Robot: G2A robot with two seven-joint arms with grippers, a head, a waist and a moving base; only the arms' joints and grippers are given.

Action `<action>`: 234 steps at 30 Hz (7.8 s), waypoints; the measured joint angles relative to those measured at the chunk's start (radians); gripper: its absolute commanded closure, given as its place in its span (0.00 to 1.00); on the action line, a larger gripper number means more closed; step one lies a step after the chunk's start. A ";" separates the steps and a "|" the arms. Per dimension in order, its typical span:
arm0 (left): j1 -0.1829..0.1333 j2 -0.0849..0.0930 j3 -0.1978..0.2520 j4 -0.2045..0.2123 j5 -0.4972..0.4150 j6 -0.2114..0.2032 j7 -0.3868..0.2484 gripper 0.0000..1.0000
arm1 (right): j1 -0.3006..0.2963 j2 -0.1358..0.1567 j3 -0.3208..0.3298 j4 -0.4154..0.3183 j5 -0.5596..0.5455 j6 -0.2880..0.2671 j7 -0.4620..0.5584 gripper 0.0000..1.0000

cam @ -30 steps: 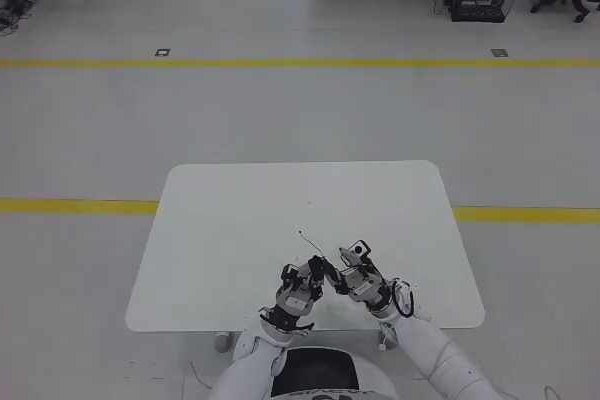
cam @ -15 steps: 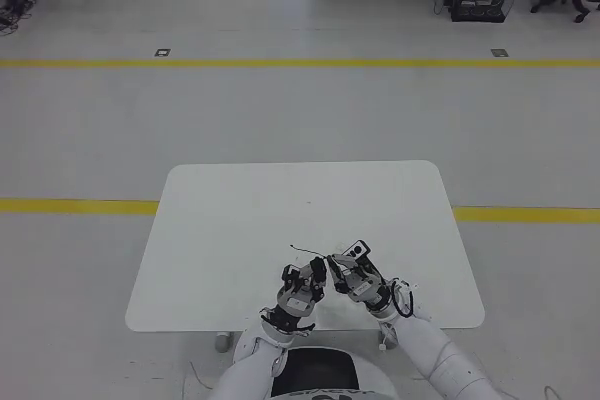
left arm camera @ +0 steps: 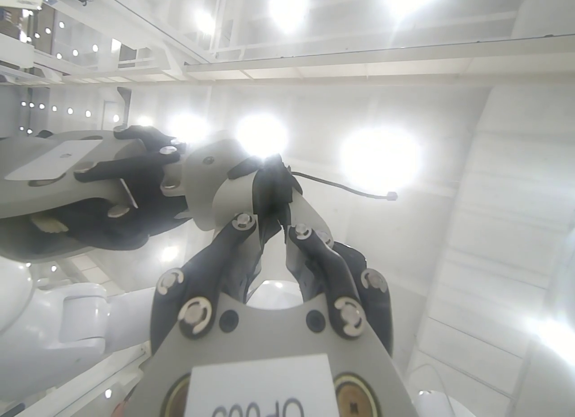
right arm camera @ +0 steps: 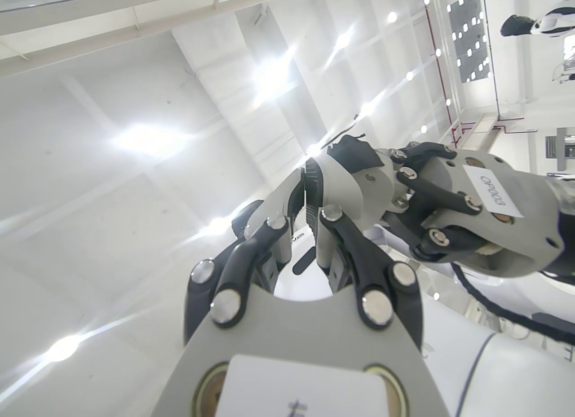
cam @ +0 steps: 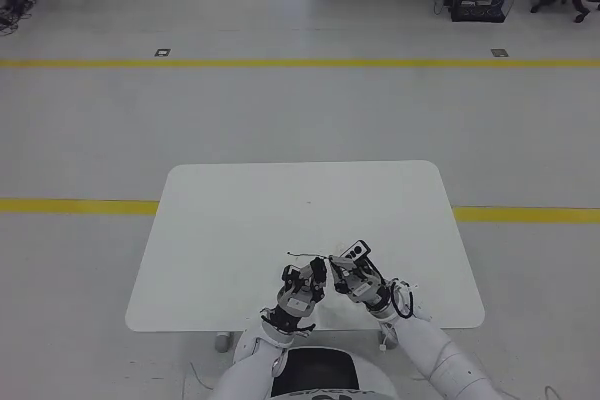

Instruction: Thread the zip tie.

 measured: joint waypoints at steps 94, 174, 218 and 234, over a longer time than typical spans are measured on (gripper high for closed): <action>0.012 -0.005 -0.008 -0.007 0.008 0.000 -0.003 1.00 | -0.025 0.024 0.082 0.031 -0.010 -0.004 0.000 1.00; 0.019 -0.010 -0.009 -0.018 0.017 0.000 -0.003 1.00 | -0.037 0.034 0.126 0.036 -0.005 -0.005 0.000 1.00; 0.019 -0.008 -0.022 -0.019 0.009 0.000 -0.009 1.00 | -0.036 0.031 0.137 0.054 -0.006 -0.005 0.000 1.00; 0.028 -0.009 -0.041 -0.035 0.009 0.000 -0.012 1.00 | -0.038 0.033 0.144 0.063 0.000 -0.008 0.000 1.00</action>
